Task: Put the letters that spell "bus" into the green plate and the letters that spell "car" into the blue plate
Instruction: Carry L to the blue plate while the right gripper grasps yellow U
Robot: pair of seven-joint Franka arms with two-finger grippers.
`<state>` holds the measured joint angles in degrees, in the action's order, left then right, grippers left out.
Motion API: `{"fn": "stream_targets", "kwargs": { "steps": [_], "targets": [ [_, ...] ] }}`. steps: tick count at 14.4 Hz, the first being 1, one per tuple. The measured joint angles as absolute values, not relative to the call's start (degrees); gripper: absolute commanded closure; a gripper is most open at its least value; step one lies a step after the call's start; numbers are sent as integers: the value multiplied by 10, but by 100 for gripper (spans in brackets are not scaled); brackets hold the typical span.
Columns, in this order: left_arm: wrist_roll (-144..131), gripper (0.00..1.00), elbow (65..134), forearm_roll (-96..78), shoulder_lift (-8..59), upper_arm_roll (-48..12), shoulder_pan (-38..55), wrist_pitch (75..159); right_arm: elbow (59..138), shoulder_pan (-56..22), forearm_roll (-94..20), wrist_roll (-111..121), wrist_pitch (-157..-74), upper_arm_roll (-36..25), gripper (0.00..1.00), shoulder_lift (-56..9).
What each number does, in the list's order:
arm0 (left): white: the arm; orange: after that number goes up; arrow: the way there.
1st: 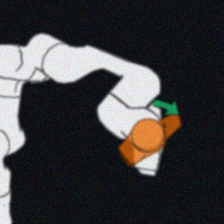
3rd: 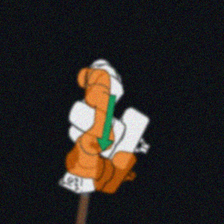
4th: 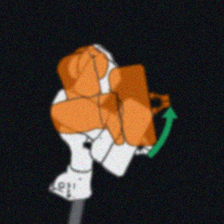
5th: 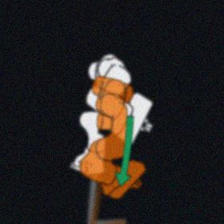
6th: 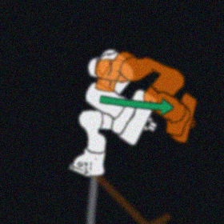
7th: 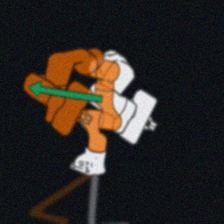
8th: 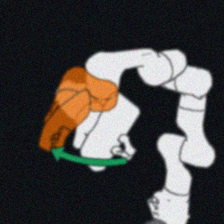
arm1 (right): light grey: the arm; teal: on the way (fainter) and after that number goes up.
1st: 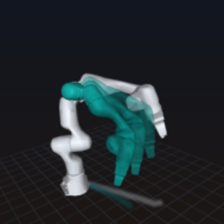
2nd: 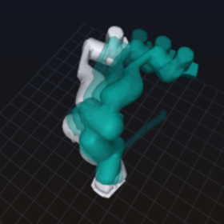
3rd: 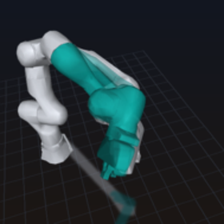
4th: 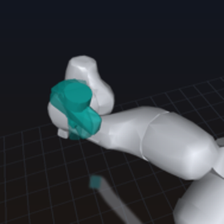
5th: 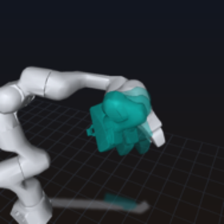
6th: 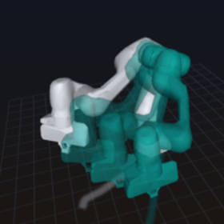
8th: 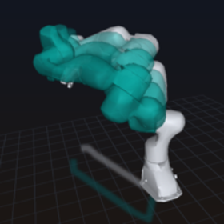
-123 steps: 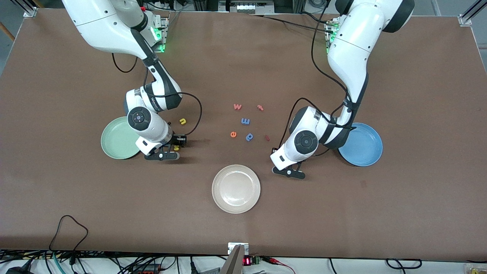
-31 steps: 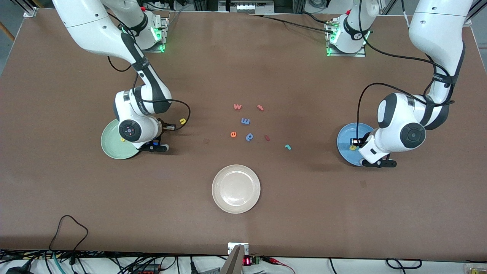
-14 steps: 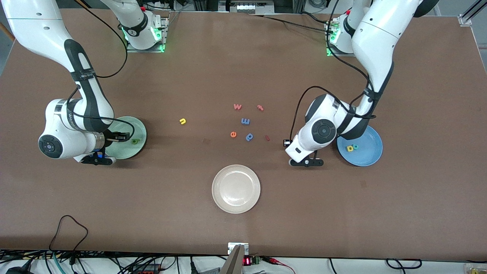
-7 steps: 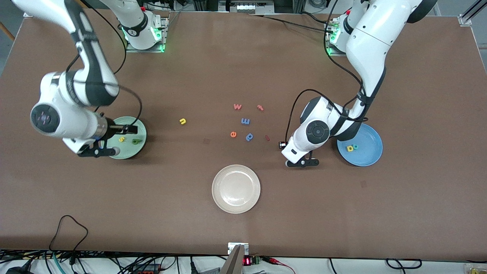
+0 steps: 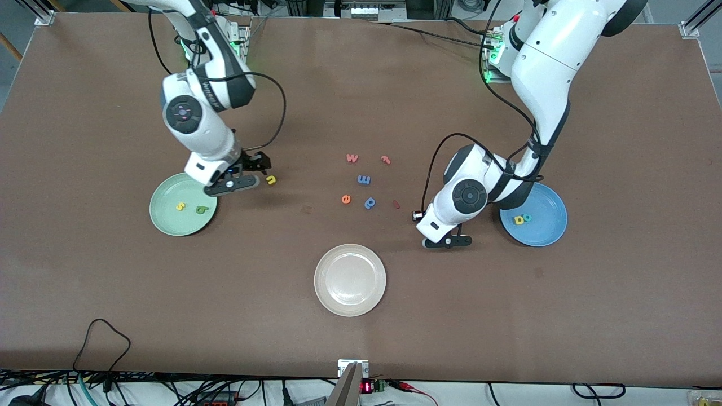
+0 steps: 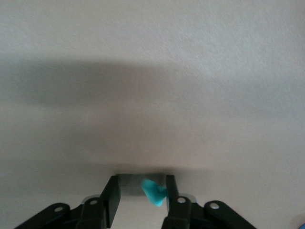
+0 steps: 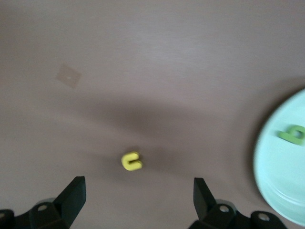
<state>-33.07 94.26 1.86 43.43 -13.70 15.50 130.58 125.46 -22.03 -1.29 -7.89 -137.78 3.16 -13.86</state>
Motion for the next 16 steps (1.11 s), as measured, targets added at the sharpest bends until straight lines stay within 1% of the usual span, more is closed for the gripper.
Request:
{"fn": "stream_targets", "kwargs": {
  "steps": [3, 4, 5, 6, 9, 10, 14, 16],
  "targets": [
    [-336, 54, 942, 19, 435, -136, 166, 1306, 1254, -245, 24, -71, -1448, 31, 0, -190],
    [-337, 56, 942, 19, 435, -136, 167, 1306, 1254, -245, 36, -67, -1469, 31, 0, -205],
    [-337, 60, 942, 19, 435, -136, 167, 1306, 1254, -245, 43, -63, -1483, 29, 0, -218],
    [-337, 65, 942, 19, 435, -136, 167, 1306, 1252, -245, 46, -60, -1491, 28, 0, -228],
    [-337, 92, 942, 19, 434, -134, 167, 1304, 1248, -245, 47, -55, -1493, 26, 4, -239],
    [-337, 99, 942, 19, 434, -133, 167, 1302, 1248, -245, 47, -53, -1488, 27, 5, -239],
    [-337, 100, 930, 24, 434, -128, 165, 1304, 1248, -245, 47, -52, -1434, 27, 11, -239],
    [-337, 100, 925, 26, 434, -124, 162, 1304, 1248, -245, 48, -52, -1425, 27, 20, -240]
  ]
}}
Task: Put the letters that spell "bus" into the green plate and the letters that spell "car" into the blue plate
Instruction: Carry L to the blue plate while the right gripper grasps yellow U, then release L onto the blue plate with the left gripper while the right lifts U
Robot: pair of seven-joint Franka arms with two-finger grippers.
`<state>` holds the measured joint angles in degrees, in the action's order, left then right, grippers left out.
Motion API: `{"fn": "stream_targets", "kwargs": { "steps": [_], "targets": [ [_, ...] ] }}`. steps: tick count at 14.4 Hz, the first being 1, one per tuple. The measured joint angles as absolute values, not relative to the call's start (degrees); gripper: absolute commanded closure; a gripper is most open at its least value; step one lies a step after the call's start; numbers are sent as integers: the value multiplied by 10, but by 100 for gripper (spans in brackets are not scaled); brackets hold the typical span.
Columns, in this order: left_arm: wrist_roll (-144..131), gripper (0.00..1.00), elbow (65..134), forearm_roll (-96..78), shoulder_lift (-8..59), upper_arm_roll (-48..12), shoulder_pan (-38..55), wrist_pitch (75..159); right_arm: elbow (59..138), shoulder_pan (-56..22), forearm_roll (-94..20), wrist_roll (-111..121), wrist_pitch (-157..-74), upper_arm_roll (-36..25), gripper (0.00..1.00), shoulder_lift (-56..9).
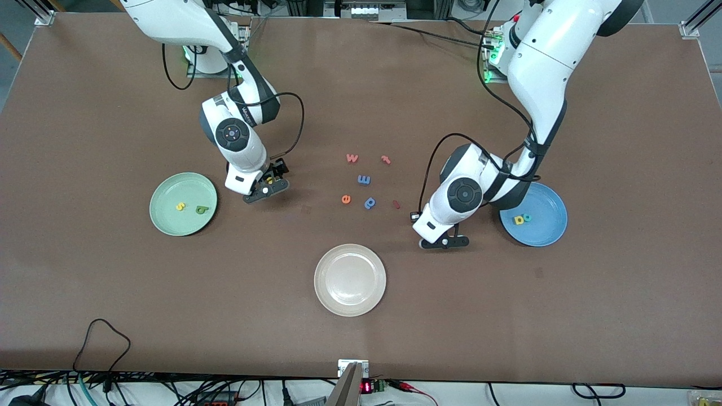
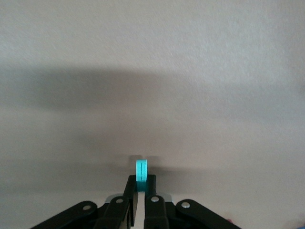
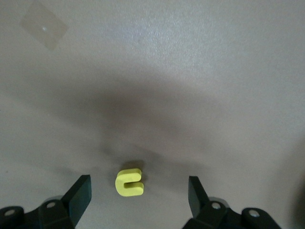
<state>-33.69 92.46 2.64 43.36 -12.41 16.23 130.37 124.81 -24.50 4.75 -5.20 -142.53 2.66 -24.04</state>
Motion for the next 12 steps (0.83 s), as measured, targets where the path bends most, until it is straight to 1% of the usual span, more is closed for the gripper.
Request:
{"fn": "stream_targets", "kwargs": {
  "steps": [1, 2, 5, 7, 8, 9, 11, 12],
  "targets": [
    [-337, 100, 920, 27, 432, -119, 161, 1301, 1248, -245, 48, -52, -1424, 27, 25, -242],
    [-337, 99, 916, 30, 430, -112, 158, 1292, 1248, -245, 48, -52, -1424, 27, 28, -243],
    [-336, 100, 911, 74, 407, -94, 126, 1240, 1248, -246, 48, -52, -1424, 27, 28, -247],
    [-307, 100, 912, 84, 390, -92, 83, 1193, 1248, -247, 47, -52, -1425, 27, 35, -248],
    [-275, 99, 914, 84, 382, -92, 60, 1174, 1248, -247, 48, -52, -1425, 27, 36, -249],
    [-247, 99, 921, 84, 375, -92, 38, 1163, 1248, -248, 48, -52, -1427, 27, 41, -250],
    [-199, 99, 952, 84, 359, -92, 1, 1156, 1248, -248, 48, -52, -1429, 27, 46, -250],
    [-180, 99, 974, 84, 350, -93, -12, 1156, 1248, -248, 48, -52, -1430, 27, 47, -250]
  ]
}}
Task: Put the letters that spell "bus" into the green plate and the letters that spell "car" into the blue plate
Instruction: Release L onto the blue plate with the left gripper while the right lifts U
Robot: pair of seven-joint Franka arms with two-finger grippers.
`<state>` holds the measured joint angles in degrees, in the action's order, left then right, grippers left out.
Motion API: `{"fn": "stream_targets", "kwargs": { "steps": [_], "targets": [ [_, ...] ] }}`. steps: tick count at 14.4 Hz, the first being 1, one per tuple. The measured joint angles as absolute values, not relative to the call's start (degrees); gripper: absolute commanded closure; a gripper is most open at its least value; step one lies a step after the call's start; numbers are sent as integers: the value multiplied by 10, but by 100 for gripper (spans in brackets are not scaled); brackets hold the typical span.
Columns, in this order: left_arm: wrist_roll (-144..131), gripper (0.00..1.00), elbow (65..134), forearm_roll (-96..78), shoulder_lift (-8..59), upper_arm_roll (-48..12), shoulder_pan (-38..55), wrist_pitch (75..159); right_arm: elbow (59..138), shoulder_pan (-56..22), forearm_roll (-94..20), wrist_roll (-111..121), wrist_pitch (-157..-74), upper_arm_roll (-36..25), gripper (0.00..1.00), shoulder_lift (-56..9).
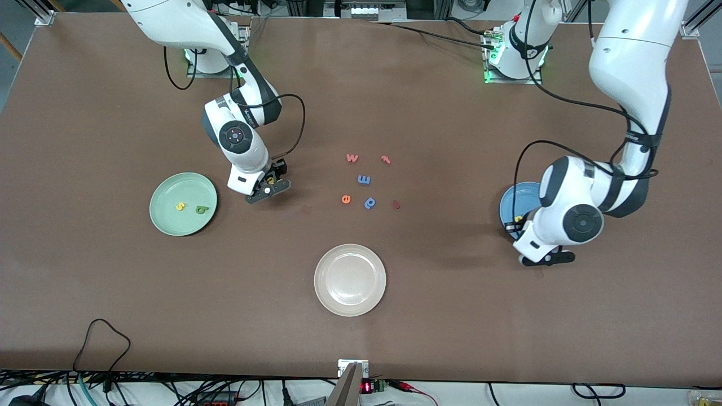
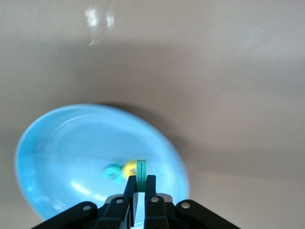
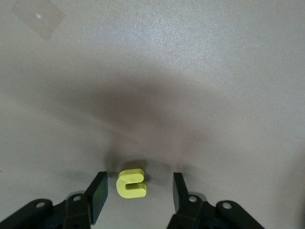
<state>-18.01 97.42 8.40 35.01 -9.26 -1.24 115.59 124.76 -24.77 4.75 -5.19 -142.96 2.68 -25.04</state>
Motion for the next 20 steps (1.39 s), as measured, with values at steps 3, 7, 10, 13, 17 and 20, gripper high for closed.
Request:
{"fn": "stream_targets", "kwargs": {
  "steps": [3, 7, 10, 13, 17, 20],
  "targets": [
    [-142, 91, 1030, 84, 322, -93, -35, 1156, 1248, -248, 48, -52, -1430, 27, 49, -251],
    [-106, 19, 1069, 84, 308, -97, -65, 1180, 1248, -253, 47, -52, -1430, 27, 49, -254],
    [-104, 0, 1070, 84, 306, -101, -68, 1188, 1247, -255, 47, -52, -1432, 27, 57, -256],
    [-104, 0, 1047, 84, 289, -110, -68, 1184, 1246, -256, 47, -52, -1432, 27, 68, -255],
    [-104, 0, 958, 84, 258, -117, -68, 1099, 1245, -256, 47, -52, -1431, 28, 95, -255],
    [-104, 0, 942, 84, 255, -117, -68, 1078, 1244, -256, 47, -52, -1431, 26, 98, -255]
  ]
}}
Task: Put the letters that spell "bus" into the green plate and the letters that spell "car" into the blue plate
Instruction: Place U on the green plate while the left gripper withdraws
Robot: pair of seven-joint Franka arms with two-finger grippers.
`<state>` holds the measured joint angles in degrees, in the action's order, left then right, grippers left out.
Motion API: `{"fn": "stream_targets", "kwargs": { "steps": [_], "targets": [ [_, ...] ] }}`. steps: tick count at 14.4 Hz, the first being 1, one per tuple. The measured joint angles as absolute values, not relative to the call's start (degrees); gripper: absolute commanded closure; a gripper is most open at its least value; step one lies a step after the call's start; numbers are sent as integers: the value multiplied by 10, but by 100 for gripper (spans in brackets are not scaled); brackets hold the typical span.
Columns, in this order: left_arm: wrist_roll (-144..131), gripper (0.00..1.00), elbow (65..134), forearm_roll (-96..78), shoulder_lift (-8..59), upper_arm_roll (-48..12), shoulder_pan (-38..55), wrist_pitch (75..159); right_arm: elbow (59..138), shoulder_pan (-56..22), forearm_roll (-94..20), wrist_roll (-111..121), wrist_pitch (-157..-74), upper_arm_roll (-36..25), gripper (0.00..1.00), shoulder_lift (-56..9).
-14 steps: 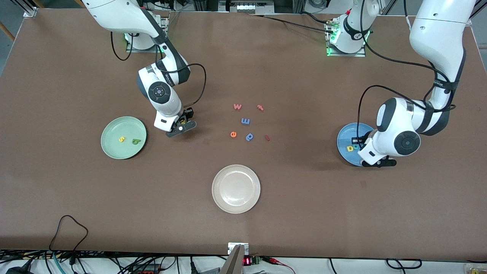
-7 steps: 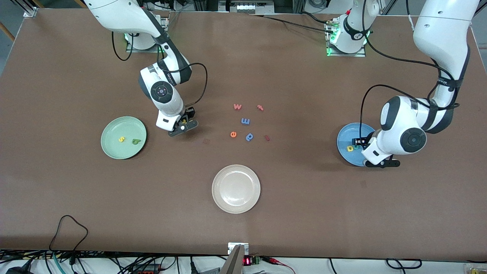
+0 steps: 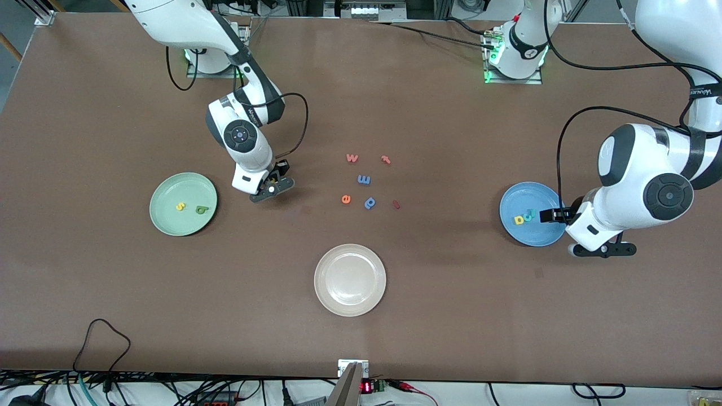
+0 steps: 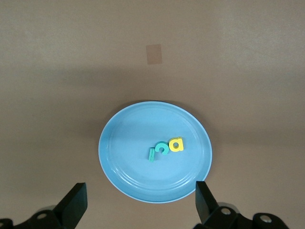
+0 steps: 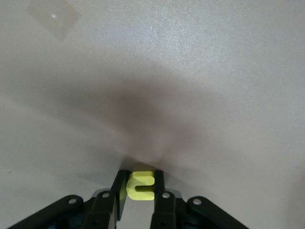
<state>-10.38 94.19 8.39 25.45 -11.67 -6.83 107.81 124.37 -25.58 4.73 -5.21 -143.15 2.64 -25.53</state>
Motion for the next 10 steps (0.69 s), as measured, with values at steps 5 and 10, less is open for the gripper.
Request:
{"fn": "stream_targets", "kwargs": {
  "steps": [5, 10],
  "targets": [
    [-99, 0, 854, 84, 253, -118, -69, 1085, 1194, -236, 48, -49, -1350, -13, 98, -244],
    [-63, 0, 790, 40, 239, -91, -58, 1073, 1141, -123, 47, 7, -1234, -32, 98, -223]
  ]
}}
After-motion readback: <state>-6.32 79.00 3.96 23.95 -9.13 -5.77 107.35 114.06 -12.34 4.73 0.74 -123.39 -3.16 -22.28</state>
